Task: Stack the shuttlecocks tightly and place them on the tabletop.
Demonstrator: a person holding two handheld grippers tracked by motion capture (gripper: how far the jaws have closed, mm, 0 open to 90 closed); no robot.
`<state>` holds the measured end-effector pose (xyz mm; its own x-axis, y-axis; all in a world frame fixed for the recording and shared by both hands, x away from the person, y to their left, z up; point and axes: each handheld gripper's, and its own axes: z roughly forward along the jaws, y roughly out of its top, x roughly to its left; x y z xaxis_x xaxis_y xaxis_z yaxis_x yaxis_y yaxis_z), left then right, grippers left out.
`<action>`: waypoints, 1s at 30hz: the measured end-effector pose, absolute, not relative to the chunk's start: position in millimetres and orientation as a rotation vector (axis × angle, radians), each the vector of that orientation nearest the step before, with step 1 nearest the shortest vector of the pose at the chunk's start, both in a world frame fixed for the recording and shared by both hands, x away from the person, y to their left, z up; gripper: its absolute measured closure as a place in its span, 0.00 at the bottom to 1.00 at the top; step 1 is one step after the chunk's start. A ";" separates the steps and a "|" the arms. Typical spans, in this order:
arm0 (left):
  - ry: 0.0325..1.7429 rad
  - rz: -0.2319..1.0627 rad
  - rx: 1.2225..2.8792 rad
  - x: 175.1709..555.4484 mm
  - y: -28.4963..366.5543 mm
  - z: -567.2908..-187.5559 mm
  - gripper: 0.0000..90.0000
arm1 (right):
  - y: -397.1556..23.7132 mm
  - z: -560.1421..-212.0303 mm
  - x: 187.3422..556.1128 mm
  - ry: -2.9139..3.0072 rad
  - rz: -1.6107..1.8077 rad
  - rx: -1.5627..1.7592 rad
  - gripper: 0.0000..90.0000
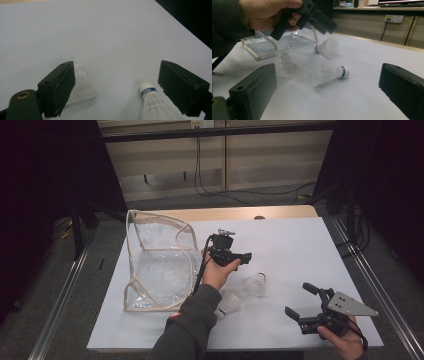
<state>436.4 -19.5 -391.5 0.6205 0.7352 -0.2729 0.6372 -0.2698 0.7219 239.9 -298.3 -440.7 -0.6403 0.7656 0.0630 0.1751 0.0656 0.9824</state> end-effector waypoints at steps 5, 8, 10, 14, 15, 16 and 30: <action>1.054 0.111 1.989 430.3 -19.3 -388.0 0.14 | -298.1 -440.6 239.9 1.868 1.609 0.934 0.01; 1.042 0.097 1.992 427.3 -18.9 -386.9 0.14 | -298.2 -440.7 240.0 1.868 1.609 0.935 0.01; 1.040 0.083 1.980 425.0 -18.9 -386.1 0.13 | -298.1 -440.7 239.9 1.870 1.608 0.936 0.01; 1.025 0.052 1.990 420.5 -17.7 -385.9 0.12 | -298.0 -440.6 239.9 1.869 1.607 0.932 0.01; 1.022 0.043 1.987 419.1 -17.4 -386.0 0.12 | -298.0 -440.7 239.8 1.869 1.607 0.936 0.01; 1.018 0.042 1.986 417.9 -17.1 -386.0 0.11 | -298.1 -440.7 239.8 1.869 1.606 0.935 0.01; 0.955 0.010 2.004 398.6 -10.8 -382.8 0.08 | -298.0 -440.7 239.6 1.873 1.606 0.933 0.01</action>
